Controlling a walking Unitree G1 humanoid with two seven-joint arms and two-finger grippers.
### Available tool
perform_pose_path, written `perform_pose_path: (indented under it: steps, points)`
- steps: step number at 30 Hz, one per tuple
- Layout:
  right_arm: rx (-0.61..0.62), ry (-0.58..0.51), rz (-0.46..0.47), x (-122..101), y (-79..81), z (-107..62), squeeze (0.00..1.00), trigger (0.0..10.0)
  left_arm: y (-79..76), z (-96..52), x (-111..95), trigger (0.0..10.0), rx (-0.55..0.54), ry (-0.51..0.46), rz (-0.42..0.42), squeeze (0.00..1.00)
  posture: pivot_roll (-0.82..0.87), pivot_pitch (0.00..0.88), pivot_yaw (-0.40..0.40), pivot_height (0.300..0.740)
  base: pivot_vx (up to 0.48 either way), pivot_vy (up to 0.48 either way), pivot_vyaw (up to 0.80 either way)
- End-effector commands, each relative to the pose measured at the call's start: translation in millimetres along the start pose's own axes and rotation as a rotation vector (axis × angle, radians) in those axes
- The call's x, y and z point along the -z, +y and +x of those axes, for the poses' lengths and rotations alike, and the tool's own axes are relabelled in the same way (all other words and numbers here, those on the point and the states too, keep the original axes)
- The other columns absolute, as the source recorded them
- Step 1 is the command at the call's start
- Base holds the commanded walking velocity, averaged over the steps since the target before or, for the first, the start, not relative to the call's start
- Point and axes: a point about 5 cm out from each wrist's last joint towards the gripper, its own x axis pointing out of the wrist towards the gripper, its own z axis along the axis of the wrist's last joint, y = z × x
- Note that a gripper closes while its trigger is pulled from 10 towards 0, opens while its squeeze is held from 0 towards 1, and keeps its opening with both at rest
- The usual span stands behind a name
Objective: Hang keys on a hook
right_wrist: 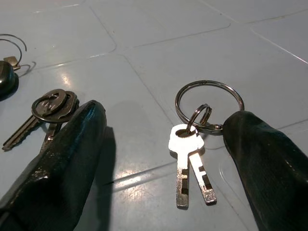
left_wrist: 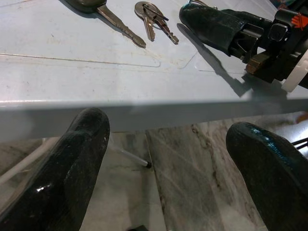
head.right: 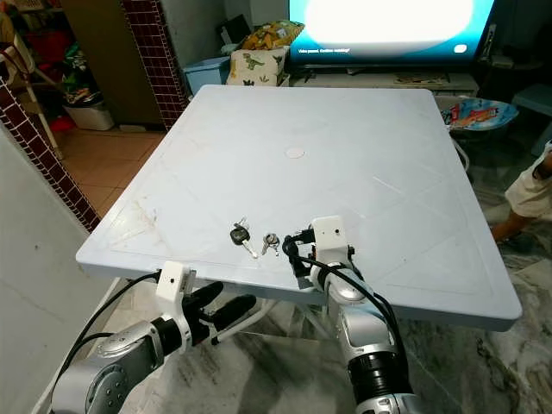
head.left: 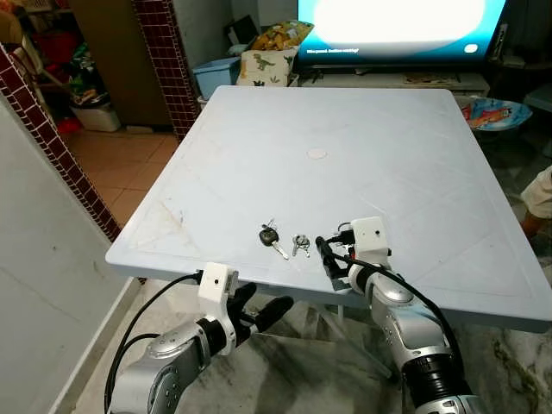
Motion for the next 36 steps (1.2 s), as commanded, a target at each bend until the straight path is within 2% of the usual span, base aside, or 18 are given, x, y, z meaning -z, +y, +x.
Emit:
perform_pose_path:
  steps: [1, 8, 10, 19, 27, 30, 36]
  points:
    - [-0.006, 0.023, -0.016, 2.2, 1.5, 0.7, 0.00, 10.0, 2.0, -2.0, 0.4, 10.0, -0.013, 0.010, 0.009, 0.00, -0.04, 0.000, 0.088, 0.740, 0.000, 0.000, 0.00]
    - [-0.011, 0.030, -0.016, 3.8, 1.7, -0.5, 0.00, 10.0, 2.0, -2.0, 0.4, 10.0, -0.013, 0.009, 0.009, 0.00, -0.04, 0.000, 0.088, 0.740, 0.000, 0.000, 0.00]
    - [-0.033, 0.086, -0.039, 24.2, -3.8, -20.9, 0.00, 10.0, 1.6, -1.9, 1.7, 10.0, -0.011, 0.013, 0.007, 0.00, -0.05, 0.000, 0.091, 0.740, 0.000, 0.000, 0.00]
    - [-0.035, 0.103, -0.069, 31.6, -7.6, -36.6, 0.00, 10.0, 2.7, -0.9, 0.6, 10.0, -0.007, 0.015, 0.012, 0.00, -0.06, 0.000, 0.094, 0.740, 0.000, 0.000, 0.00]
    - [-0.022, 0.084, -0.083, 25.6, -0.1, -37.7, 0.00, 10.0, 1.6, -0.2, 1.3, 10.0, -0.004, 0.018, 0.015, 0.00, -0.06, 0.000, 0.096, 0.740, 0.000, 0.000, 0.00]
    - [0.006, 0.030, -0.109, 14.4, -2.9, -32.8, 0.00, 10.0, 2.9, 0.1, 0.6, 10.0, -0.008, 0.016, 0.018, 0.00, -0.06, 0.000, 0.098, 0.740, 0.000, 0.000, 0.00]
    - [0.051, -0.012, -0.113, -2.3, -9.1, -19.1, 0.00, 10.0, 3.4, 0.6, -0.4, 10.0, -0.010, 0.014, 0.021, 0.00, -0.06, 0.000, 0.099, 0.740, 0.000, 0.000, 0.00]
